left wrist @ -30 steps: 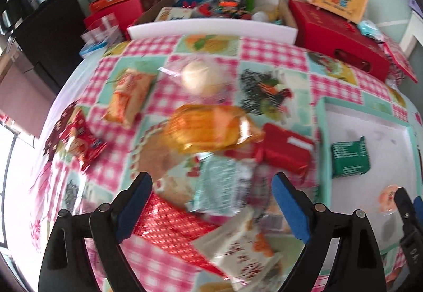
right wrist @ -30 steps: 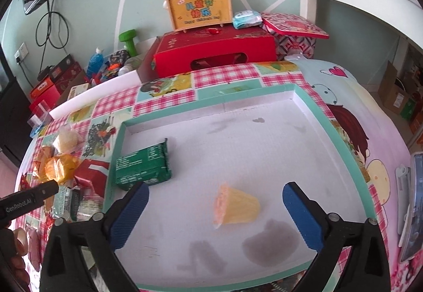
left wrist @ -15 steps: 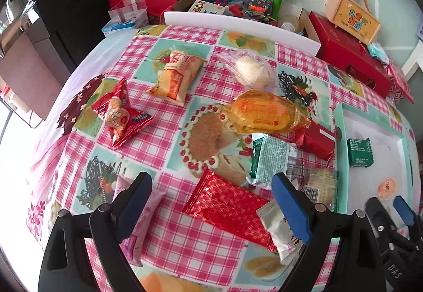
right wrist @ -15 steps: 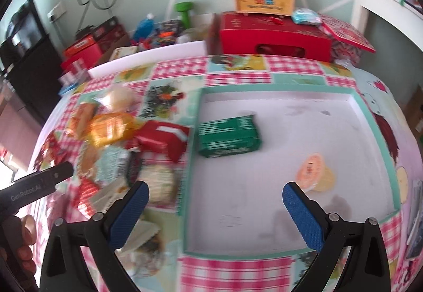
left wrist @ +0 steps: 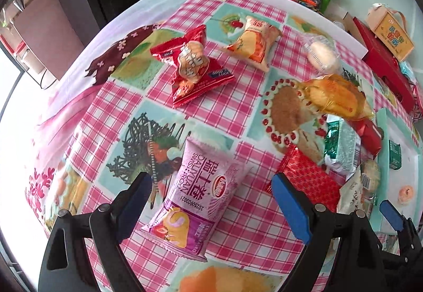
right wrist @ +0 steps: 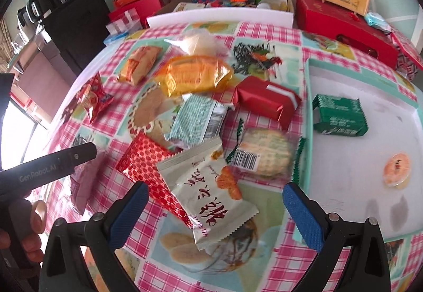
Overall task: Organize snacks
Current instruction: 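Grasp the pink bread bag with the left gripper while the right gripper grasps the white red-lettered packet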
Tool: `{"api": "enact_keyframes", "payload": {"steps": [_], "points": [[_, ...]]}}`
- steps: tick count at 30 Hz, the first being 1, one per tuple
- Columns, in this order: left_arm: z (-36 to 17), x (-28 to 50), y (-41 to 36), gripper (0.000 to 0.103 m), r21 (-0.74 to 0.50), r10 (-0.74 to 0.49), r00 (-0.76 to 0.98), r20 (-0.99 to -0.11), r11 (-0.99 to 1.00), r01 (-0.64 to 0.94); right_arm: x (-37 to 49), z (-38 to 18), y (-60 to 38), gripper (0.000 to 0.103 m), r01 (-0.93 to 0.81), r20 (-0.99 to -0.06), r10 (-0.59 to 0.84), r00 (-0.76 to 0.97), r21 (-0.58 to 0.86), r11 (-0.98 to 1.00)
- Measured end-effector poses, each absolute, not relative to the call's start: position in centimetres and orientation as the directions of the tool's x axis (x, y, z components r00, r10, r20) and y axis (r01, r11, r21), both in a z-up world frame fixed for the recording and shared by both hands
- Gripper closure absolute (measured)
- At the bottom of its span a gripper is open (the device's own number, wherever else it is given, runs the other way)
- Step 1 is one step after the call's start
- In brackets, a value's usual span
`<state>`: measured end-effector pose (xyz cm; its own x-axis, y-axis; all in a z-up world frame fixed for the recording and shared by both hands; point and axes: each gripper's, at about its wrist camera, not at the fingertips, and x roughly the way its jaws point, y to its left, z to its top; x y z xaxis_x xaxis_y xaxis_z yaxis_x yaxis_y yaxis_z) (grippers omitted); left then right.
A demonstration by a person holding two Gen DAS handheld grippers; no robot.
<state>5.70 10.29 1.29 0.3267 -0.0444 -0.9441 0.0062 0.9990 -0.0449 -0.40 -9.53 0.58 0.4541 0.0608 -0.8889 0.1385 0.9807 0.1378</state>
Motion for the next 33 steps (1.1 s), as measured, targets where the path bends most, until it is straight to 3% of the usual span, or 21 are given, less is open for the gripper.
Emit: {"api": "enact_keyframes", "payload": {"steps": [6,9,12,14,18,19,23,33], "points": [[-0.5,5.4,10.3,0.011,-0.058,-0.061,0.285,-0.957,0.998,0.021,0.1,-1.0,-9.5,0.001,0.145,-0.908,0.072,0.413,0.144,0.979],[-0.7,5.3,9.8,0.013,-0.075,-0.08,0.288,-0.954,0.997,0.028,0.1,-1.2,-9.5,0.006,0.147,-0.911,0.073,0.406,0.144,0.979],[-0.8,5.3,9.6,0.026,-0.064,-0.068,0.289,-0.955,0.998,0.021,0.2,-1.3,-9.6,0.011,0.146,-0.911,0.076,0.406,0.147,0.978],[-1.0,5.5,9.8,0.043,-0.063,-0.064,0.29,-0.955,0.998,0.012,0.2,-1.2,-9.5,0.019,0.142,-0.91,0.08,0.407,0.149,0.979],[-1.0,5.4,10.2,0.059,-0.072,-0.07,0.3,-0.951,0.997,0.006,0.1,-1.2,-9.3,0.031,0.131,-0.906,0.097,0.412,0.164,0.978],[-0.9,5.5,10.3,0.06,-0.076,-0.074,0.304,-0.95,0.997,0.007,0.0,-1.1,-9.3,0.038,0.127,-0.904,0.102,0.415,0.169,0.977],[-0.4,5.5,10.2,0.061,-0.09,-0.091,0.321,-0.943,0.996,0.016,0.0,-1.0,-9.3,0.048,0.123,-0.902,0.102,0.42,0.168,0.978],[3.0,5.0,9.2,0.062,-0.092,-0.103,0.415,-0.904,0.995,0.045,-1.1,1.6,-10.7,0.048,0.15,-0.859,0.109,0.5,0.21,0.966]]}}
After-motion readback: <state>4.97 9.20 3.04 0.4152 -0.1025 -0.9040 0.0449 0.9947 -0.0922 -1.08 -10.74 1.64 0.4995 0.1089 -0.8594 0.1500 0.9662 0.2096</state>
